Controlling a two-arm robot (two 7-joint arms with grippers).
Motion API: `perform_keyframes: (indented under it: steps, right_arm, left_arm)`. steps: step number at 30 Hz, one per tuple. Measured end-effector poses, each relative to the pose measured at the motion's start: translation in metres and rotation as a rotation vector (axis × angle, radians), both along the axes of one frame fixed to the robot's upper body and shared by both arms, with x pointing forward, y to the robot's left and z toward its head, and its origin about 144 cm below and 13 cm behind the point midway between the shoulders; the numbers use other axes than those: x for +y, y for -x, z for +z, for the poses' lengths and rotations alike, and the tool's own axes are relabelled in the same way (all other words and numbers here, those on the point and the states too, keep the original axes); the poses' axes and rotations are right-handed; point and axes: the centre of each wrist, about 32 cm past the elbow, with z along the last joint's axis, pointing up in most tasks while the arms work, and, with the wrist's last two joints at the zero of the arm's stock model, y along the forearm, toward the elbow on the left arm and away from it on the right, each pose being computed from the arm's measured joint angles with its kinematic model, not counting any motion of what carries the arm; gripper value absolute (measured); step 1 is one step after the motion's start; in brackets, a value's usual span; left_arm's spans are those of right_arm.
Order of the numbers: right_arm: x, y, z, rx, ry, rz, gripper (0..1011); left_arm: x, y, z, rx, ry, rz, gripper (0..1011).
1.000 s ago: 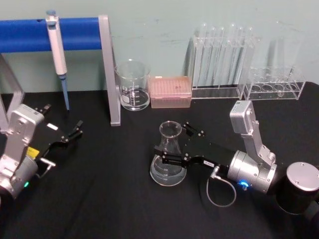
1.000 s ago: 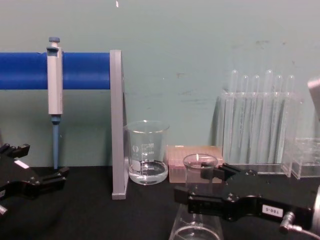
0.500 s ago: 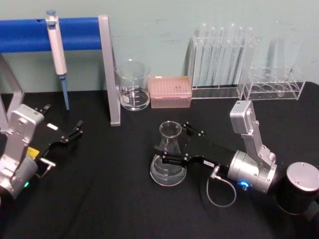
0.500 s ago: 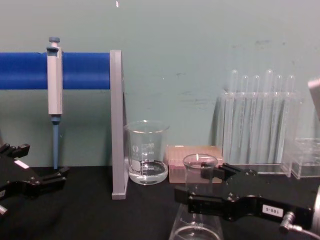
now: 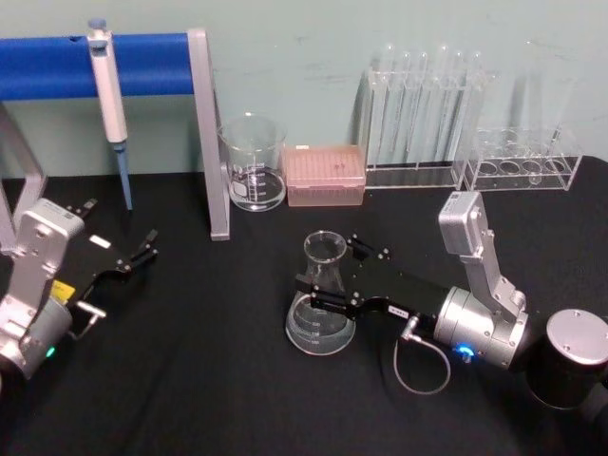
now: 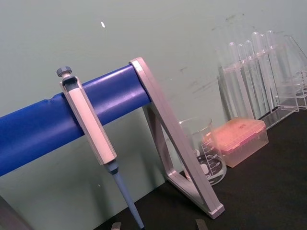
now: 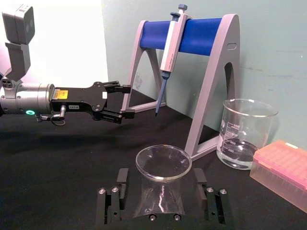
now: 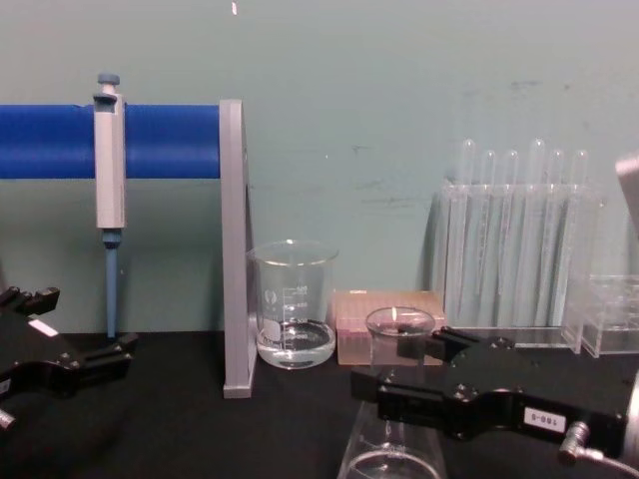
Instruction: Grasp the erlenmeyer flask with one hand, shake it three times, then place it back.
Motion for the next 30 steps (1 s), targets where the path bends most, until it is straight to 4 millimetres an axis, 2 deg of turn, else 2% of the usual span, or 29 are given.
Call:
perform_keyframes:
  steps: [6, 11, 12, 14, 30]
  right_arm:
    - [0.0, 0.0, 0.0, 0.0, 0.0, 0.0, 723]
    - [0.0, 0.0, 0.0, 0.0, 0.0, 0.0, 524]
    - [0.0, 0.0, 0.0, 0.0, 0.0, 0.0, 524]
    - [0.0, 0.0, 0.0, 0.0, 0.0, 0.0, 458]
    - [0.0002, 0.0005, 0.0009, 0.002, 0.002, -0.006, 450]
  left_arm:
    - [0.0, 0.0, 0.0, 0.0, 0.0, 0.0, 1001]
    - [0.0, 0.0, 0.0, 0.0, 0.0, 0.0, 1001]
    - [0.0, 0.0, 0.0, 0.0, 0.0, 0.0, 1001]
    - [0.0, 0.0, 0.0, 0.0, 0.0, 0.0, 1001]
    - [0.0, 0.0, 0.0, 0.0, 0.0, 0.0, 1001]
